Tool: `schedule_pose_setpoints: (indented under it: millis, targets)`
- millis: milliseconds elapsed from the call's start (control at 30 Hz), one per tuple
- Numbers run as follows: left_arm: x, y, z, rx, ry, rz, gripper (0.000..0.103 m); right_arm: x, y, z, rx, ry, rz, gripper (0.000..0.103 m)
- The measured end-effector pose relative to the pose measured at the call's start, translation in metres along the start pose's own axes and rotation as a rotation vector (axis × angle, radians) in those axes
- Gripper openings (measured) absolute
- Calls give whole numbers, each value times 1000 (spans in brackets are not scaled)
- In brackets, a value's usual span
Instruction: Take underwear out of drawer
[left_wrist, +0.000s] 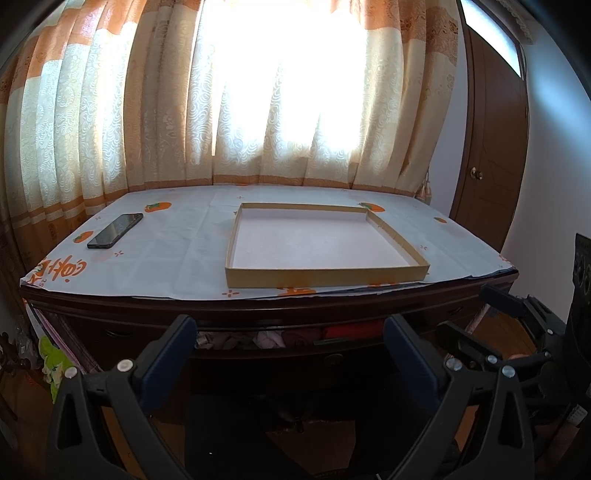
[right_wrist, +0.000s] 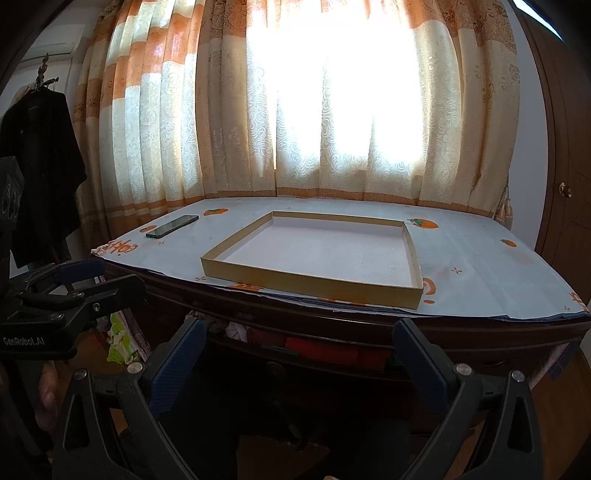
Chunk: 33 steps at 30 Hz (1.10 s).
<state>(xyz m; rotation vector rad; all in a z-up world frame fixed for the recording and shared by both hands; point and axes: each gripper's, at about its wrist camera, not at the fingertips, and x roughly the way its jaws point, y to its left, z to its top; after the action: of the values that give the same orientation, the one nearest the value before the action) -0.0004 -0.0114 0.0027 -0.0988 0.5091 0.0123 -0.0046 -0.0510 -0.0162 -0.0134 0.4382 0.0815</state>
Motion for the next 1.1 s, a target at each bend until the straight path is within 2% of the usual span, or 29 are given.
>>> schedule_pose_setpoints:
  millis: [1100]
  targets:
    - [1, 2, -2, -2, -1, 1, 103, 3, -3, 1, -5, 11, -5, 102]
